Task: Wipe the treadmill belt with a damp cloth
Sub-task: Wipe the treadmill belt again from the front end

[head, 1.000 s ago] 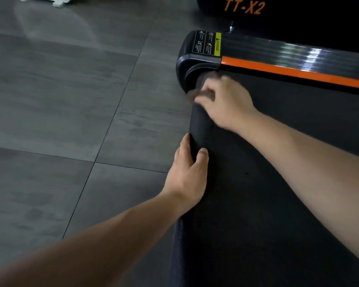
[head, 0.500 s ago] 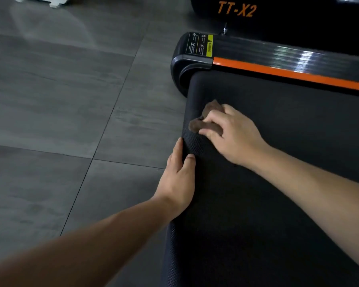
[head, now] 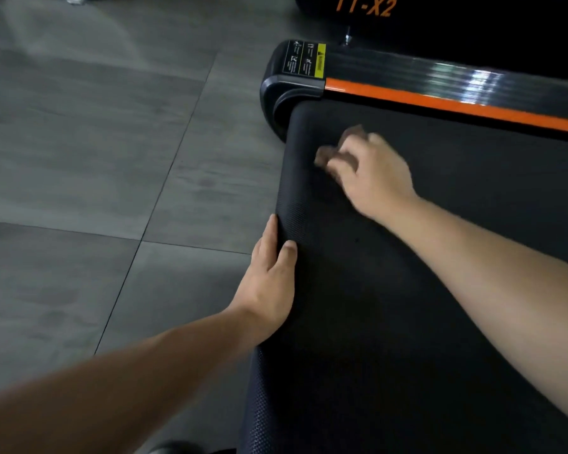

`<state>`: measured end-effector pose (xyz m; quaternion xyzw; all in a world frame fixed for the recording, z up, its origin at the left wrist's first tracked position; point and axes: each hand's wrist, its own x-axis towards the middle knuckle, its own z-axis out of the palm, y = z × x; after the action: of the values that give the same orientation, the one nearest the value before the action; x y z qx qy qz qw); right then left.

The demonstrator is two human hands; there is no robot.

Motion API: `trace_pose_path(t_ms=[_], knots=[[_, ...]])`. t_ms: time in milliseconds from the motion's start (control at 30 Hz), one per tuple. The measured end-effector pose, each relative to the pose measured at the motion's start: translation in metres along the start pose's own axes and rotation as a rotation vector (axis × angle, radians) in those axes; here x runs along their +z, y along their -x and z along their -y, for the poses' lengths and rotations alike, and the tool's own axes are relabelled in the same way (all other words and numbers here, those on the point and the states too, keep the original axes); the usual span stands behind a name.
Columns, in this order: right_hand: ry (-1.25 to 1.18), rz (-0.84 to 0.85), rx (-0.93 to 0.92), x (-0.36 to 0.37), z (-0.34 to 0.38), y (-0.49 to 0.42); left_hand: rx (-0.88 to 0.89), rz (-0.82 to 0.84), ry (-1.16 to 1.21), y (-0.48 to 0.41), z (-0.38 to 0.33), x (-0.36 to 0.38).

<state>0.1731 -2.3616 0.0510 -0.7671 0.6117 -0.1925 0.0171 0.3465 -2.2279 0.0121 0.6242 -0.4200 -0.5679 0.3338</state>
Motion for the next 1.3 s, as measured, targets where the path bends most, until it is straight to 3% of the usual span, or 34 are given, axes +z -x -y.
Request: trace_pose_path(t_ms=[100,233,300,467,633,700,867,1033,1100,1233,1300], knots=[[0.006,-0.046,0.046,0.008,0.016,0.006,0.013,-0.037,0.03,0.0,0.006,0.0],[-0.094,0.138,-0.234,-0.009,0.044,0.073,0.008,-0.046,0.119,0.002,0.009,0.0],[0.003,0.101,-0.292,-0.011,0.036,0.058,0.0,-0.03,0.119,0.004,0.008,0.0],[0.011,-0.059,0.053,0.011,0.032,-0.01,-0.001,-0.011,0.104,0.016,0.015,-0.003],[-0.096,0.13,-0.27,0.002,0.062,0.069,-0.006,0.027,0.094,0.037,0.024,-0.006],[-0.025,0.107,-0.335,-0.001,0.055,0.056,-0.012,0.023,0.1,0.041,0.024,-0.006],[0.004,-0.033,-0.025,0.013,0.051,0.008,-0.008,0.005,0.13,0.043,0.032,-0.005],[-0.112,0.119,-0.274,-0.006,0.071,0.1,0.017,0.046,0.164,0.053,0.044,-0.009],[-0.064,0.115,-0.3,-0.008,0.063,0.087,0.011,0.049,0.183,0.057,0.044,-0.01],[-0.054,-0.039,0.031,0.004,0.049,0.027,0.001,0.038,0.239,0.059,0.044,-0.009],[-0.043,-0.025,-0.023,0.006,0.061,0.048,-0.01,0.028,0.285,0.058,0.047,-0.008]])
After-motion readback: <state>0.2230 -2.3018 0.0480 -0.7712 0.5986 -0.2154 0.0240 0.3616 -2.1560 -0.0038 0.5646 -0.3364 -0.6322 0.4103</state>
